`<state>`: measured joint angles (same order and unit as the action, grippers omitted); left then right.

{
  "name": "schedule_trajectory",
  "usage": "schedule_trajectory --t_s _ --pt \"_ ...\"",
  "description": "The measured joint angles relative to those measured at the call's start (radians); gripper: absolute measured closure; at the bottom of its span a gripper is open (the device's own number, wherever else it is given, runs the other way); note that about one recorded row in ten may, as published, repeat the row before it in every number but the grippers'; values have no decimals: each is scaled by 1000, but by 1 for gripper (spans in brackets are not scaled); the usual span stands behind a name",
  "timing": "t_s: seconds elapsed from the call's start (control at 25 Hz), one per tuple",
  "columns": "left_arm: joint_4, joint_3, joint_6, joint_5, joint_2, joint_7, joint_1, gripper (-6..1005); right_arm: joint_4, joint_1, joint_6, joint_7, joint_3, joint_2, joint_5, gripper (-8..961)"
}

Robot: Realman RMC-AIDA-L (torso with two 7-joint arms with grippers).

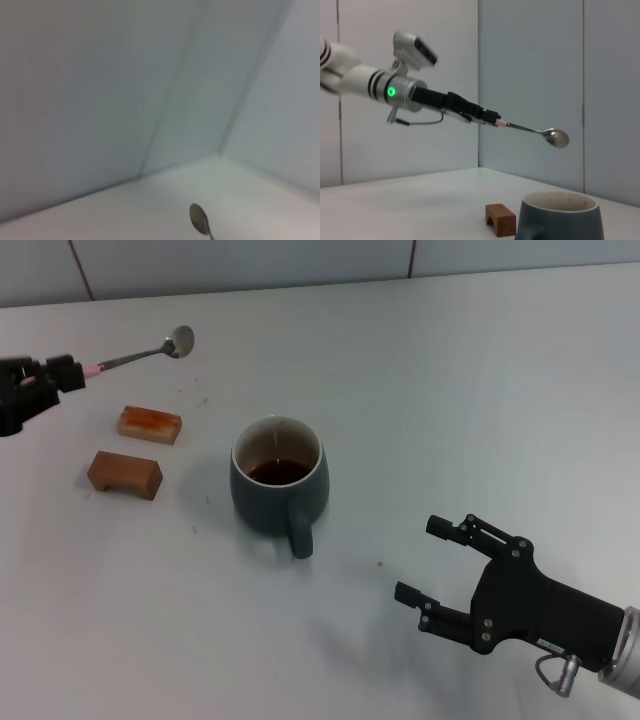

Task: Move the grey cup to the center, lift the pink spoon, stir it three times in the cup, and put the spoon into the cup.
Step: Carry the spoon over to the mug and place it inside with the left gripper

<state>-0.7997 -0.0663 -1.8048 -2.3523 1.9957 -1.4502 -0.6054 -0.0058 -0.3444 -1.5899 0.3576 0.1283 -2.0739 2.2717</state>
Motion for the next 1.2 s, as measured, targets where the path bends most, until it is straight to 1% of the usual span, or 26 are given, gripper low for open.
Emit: schedule_trajectory --t_s 0.04,0.08,0.12,0.16,0.2,0.24,0.28,0.32,0.36,0.4,0.52,0.56,0.6,0.68,0.72,0.76,0.8,0.88,1.2 --pt "-178 -98 -62 26 30 6 -1 864 0 -1 -4 0 0 0 0 160" --pt "-262 -155 -83 48 45 6 5 864 0 -1 -5 0 0 0 0 160" --pt "-413 -282 -103 104 64 -17 27 864 0 -1 -7 0 -1 0 0 160" --pt "-413 -282 -103 104 64 -17 27 864 0 -1 -7 0 -1 0 0 160" --pt "-472 -344 -106 132 68 -38 39 865 0 -1 -8 0 0 0 0 160" --pt "-472 -344 -106 132 68 -38 39 865 0 -1 -11 0 0 0 -1 160" --pt "-529 -417 -107 164 68 -65 50 865 0 -1 -14 0 0 0 -1 160" --pt "-529 -417 -107 164 68 -65 50 865 0 0 -17 0 -1 0 -1 159" --pt "-610 -514 -106 191 64 -101 61 865 0 0 -19 0 0 -1 -1 159" --pt "-610 -514 -106 191 64 -101 61 865 0 0 -19 0 0 -1 -1 159" --pt "-723 -662 -98 156 65 -140 52 865 3 2 -22 0 0 -1 -1 159" --pt "-755 -724 -95 133 67 -146 50 865 5 6 -27 0 -3 -1 -2 159" --pt "-755 -724 -95 133 67 -146 50 865 5 6 -27 0 -3 -1 -2 160" --pt "-777 -798 -85 103 67 -154 46 865 5 10 -36 0 -6 -1 -2 160" --pt "-779 -811 -83 92 66 -155 43 865 5 11 -39 -1 -6 -2 -3 161" --pt "-781 -843 -80 64 67 -157 35 865 5 13 -43 -2 -7 -2 -3 161" --pt "-781 -843 -80 64 67 -157 35 865 5 13 -43 -2 -7 -2 -3 161" --pt "-786 -895 -68 41 69 -158 29 865 6 15 -44 -5 -7 -3 -3 161" --pt "-789 -960 -50 -4 72 -167 16 865 8 16 -44 -6 -1 -4 -3 161"
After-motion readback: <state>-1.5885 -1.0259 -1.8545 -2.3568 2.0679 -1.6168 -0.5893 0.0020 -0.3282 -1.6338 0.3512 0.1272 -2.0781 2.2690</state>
